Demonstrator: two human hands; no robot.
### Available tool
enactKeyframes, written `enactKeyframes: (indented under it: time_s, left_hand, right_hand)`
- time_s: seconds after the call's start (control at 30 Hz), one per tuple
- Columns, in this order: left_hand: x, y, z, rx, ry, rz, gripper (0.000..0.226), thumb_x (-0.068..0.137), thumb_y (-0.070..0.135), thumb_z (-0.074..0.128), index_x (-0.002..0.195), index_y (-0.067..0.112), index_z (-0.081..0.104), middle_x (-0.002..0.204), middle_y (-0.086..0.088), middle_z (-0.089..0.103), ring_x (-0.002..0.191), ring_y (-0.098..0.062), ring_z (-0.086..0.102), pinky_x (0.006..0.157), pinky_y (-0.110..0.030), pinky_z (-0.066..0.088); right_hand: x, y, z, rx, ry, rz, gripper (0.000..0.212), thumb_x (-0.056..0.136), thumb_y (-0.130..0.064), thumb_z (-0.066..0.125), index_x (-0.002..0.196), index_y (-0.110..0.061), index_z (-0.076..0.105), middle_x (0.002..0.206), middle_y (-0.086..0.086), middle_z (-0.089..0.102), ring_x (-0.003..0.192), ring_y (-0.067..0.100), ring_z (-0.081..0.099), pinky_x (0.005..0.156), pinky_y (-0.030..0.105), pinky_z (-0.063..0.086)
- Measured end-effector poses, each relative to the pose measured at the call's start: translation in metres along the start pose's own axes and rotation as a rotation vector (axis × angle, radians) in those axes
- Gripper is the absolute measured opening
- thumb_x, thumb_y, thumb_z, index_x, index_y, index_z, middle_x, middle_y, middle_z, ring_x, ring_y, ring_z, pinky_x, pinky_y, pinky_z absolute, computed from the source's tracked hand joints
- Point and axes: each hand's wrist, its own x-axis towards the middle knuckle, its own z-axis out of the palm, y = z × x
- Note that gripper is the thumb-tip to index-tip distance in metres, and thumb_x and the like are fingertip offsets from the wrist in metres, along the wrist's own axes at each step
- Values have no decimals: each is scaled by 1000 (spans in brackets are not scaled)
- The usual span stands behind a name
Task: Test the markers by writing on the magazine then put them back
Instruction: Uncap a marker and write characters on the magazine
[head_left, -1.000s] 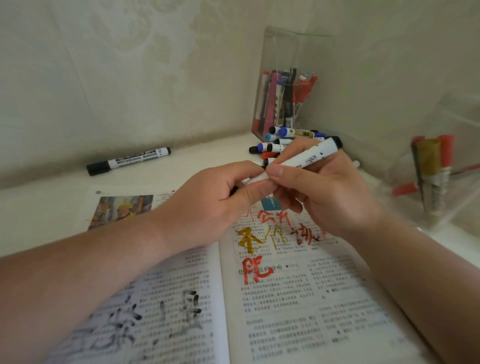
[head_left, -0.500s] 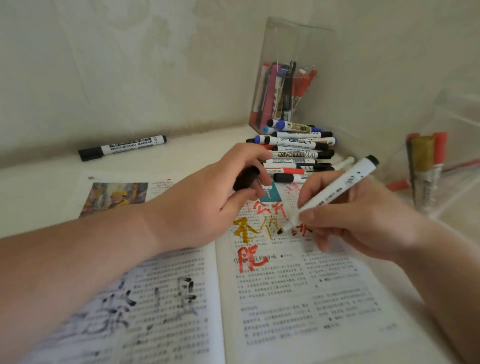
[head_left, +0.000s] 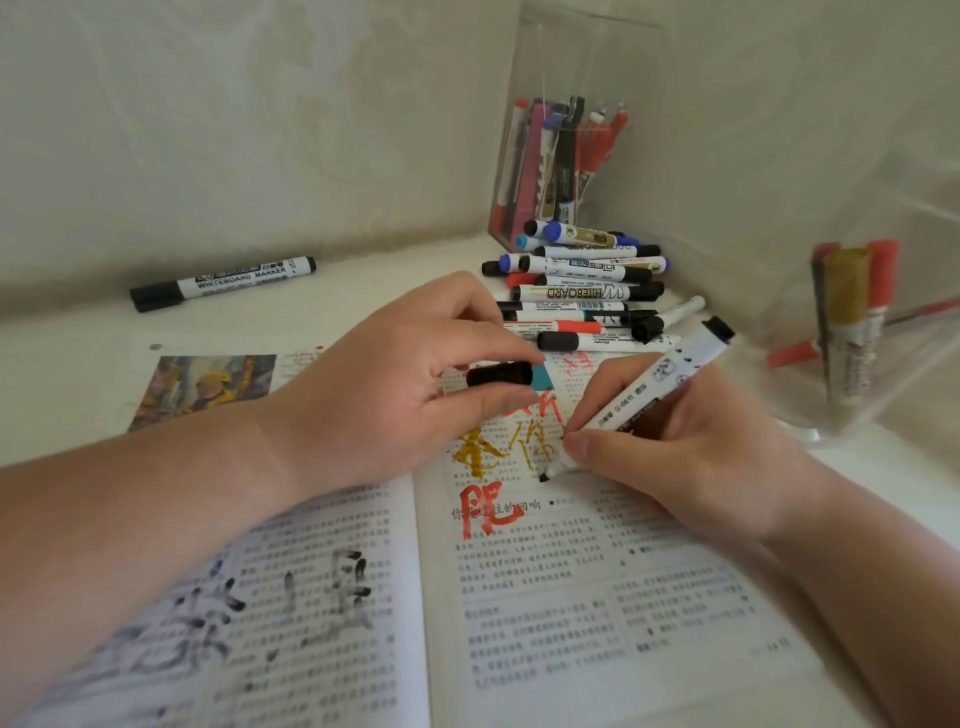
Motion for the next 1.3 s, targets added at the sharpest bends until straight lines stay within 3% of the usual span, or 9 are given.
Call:
enactKeyframes:
  time_s: [0.2, 0.33, 0.47, 0.57, 0.7, 0.77, 0.87, 1.03, 1.3]
  left_hand:
    - [-2, 1, -1, -18, -24, -53, 35, 92, 45, 61, 122, 30, 69, 102, 13, 55, 89, -8, 59, 78, -24, 48]
    - [-1, 0, -1, -9, -31, -58, 32, 92, 40, 64, 120, 26, 69, 101, 20, 60, 92, -5, 61, 82, -32, 53]
    - [-2, 1, -1, -24, -44, -97, 22, 94, 41, 66, 114, 31, 69, 99, 25, 65, 95, 2, 63, 83, -25, 53]
    - [-3, 2, -2, -32, -79, -115, 17, 93, 39, 69, 109, 36, 68, 101, 24, 68, 99, 4, 63, 84, -18, 50]
    - [-1, 3, -1, -57, -137, -120, 22, 90, 44, 66, 107, 30, 69, 100, 20, 65, 99, -5, 62, 84, -25, 49]
    - [-1, 3, -1, -71, -164, -132, 22, 89, 45, 67, 106, 31, 70, 97, 19, 62, 93, -7, 60, 80, -30, 50]
    - [-1, 4, -2, -120, -165, -179, 14, 89, 40, 73, 101, 33, 71, 90, 18, 63, 86, -11, 59, 76, -32, 50]
    - [-2, 5, -5, -113, -168, -241, 11, 82, 37, 77, 90, 35, 70, 88, 18, 64, 83, -11, 58, 69, -23, 46]
    - [1, -5, -1, 76, -88, -255, 18, 79, 52, 66, 87, 39, 58, 88, 19, 55, 91, 0, 51, 79, -13, 37]
  right_hand:
    - [1, 1, -6, -7, -35, 54, 19, 83, 3, 76, 69, -7, 67, 52, -3, 56, 45, 6, 49, 43, 17, 36]
    - [2, 1, -5, 3, -39, 47, 19, 81, 5, 76, 68, -4, 65, 48, -8, 52, 43, 2, 47, 43, 13, 34]
    - [1, 0, -4, 74, -134, 42, 9, 67, -5, 72, 66, -1, 64, 50, -3, 53, 45, 5, 46, 44, 15, 34]
    - [1, 1, -8, 117, -207, 10, 10, 72, -4, 71, 69, 2, 64, 52, 2, 60, 46, 5, 54, 45, 15, 40]
    - [3, 4, -9, 131, -240, -51, 24, 74, -20, 82, 77, -1, 69, 74, 25, 69, 62, 41, 64, 53, 47, 52]
    - [4, 11, -11, 193, -160, -22, 27, 64, -24, 87, 70, -6, 68, 60, 31, 54, 45, 34, 45, 42, 37, 37]
    - [8, 17, -15, 421, -33, -14, 15, 62, -21, 73, 63, -9, 64, 49, 16, 38, 43, 16, 28, 44, 25, 21]
    - [17, 9, -16, 412, 10, -55, 21, 65, -21, 74, 65, -4, 61, 49, 9, 31, 43, 14, 27, 42, 20, 25]
    - [71, -55, -16, -28, -88, -244, 21, 76, -15, 72, 74, 3, 61, 50, -7, 51, 43, 3, 43, 45, 13, 33]
